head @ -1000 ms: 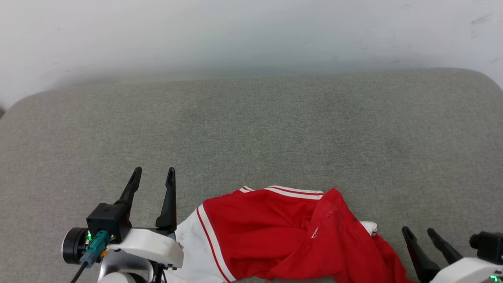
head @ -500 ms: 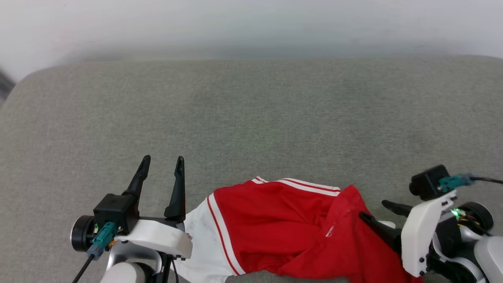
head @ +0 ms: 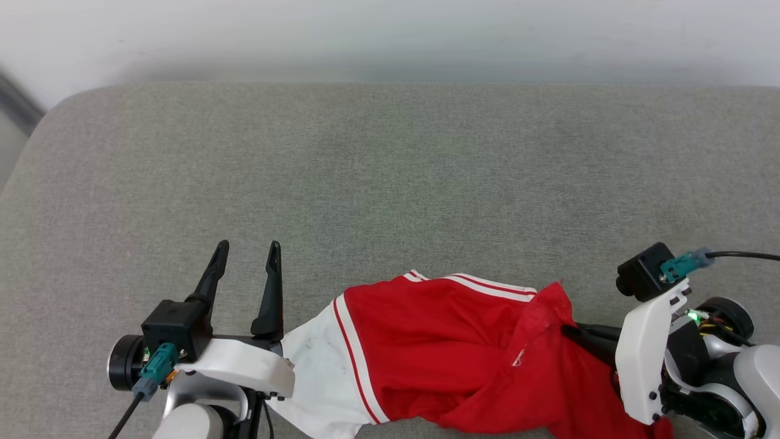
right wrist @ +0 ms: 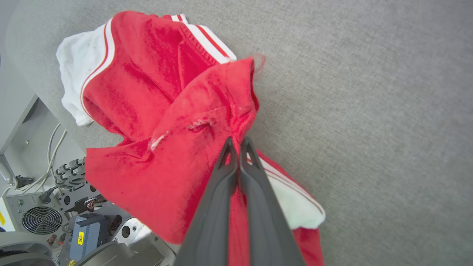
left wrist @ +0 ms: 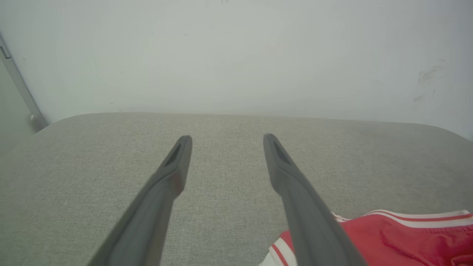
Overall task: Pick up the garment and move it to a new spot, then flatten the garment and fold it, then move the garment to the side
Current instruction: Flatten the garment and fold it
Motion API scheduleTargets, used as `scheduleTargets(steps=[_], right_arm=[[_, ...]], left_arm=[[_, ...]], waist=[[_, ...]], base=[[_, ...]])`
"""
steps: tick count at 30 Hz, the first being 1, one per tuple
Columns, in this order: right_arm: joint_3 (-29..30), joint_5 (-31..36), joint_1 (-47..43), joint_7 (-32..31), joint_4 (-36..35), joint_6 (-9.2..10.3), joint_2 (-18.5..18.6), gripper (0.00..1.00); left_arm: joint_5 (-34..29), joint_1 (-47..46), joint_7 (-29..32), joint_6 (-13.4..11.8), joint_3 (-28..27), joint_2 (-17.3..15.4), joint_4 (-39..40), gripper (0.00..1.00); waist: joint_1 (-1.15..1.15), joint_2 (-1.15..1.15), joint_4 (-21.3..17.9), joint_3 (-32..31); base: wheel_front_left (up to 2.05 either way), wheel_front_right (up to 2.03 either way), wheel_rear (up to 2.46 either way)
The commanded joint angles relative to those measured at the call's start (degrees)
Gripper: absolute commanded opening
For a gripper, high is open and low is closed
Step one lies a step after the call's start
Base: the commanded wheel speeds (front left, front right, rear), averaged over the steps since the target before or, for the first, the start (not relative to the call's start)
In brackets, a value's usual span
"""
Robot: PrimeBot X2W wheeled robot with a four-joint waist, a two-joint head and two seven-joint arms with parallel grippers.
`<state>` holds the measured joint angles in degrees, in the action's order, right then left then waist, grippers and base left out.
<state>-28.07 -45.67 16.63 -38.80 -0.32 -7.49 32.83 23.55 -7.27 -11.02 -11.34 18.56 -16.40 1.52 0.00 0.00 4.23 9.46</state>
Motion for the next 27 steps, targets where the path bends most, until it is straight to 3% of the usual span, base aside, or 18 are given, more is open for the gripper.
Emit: scheduleTargets(steps=[1, 10, 16, 17, 18, 19, 27], right_arm=[[-0.1, 0.6, 0.7, 0.2, -1.5, 0.00, 0.6, 0.00], [-2.8, 5.7, -8.1, -2.9, -13.5, 0.00, -0.3, 0.00], [-6.1, 7.4, -14.9, -3.0, -10.4, 0.00, -4.6, 0.00], [-6.2, 8.1, -15.3, -2.3, -9.1, 0.00, -5.0, 0.05], [-6.1, 8.4, -15.6, -1.3, -7.8, 0.00, -5.7, 0.32], [-5.8, 8.8, -15.8, 0.2, -6.8, 0.00, -6.7, 1.00], [-3.2, 13.0, -15.8, 17.1, -6.9, 0.00, -10.1, 1.00]], left_arm=[[0.3, 0.4, -0.3, -0.2, -0.2, -0.3, -0.1, 1.00], [0.0, 1.1, 0.6, -0.7, 0.0, -1.1, 1.0, 1.00], [0.0, 1.2, 1.2, -0.9, 0.5, -1.4, 1.5, 1.00], [0.1, 1.2, 1.3, -0.9, 0.5, -1.4, 1.5, 1.00], [0.1, 1.2, 1.3, -0.8, 0.5, -1.5, 1.5, 1.00], [0.2, 1.1, 1.3, -0.8, 0.6, -1.5, 1.4, 1.00], [0.5, 2.0, 1.3, -1.0, 0.6, -2.0, 1.0, 1.00]], waist=[[0.00, 0.00, -0.5, -0.3], [0.00, 0.00, -2.6, -1.7], [0.00, 0.00, -3.5, -2.0], [0.00, 0.00, -3.6, -2.0], [0.00, 0.00, -3.6, -2.0], [0.00, 0.00, -3.7, -2.0], [0.00, 0.00, -4.3, -2.6]], base=[[0.00, 0.00, 0.00], [0.00, 0.00, 0.00], [0.00, 0.00, 0.00], [0.00, 0.00, 0.00], [0.00, 0.00, 0.00], [0.00, 0.00, 0.00], [0.00, 0.00, 0.00]])
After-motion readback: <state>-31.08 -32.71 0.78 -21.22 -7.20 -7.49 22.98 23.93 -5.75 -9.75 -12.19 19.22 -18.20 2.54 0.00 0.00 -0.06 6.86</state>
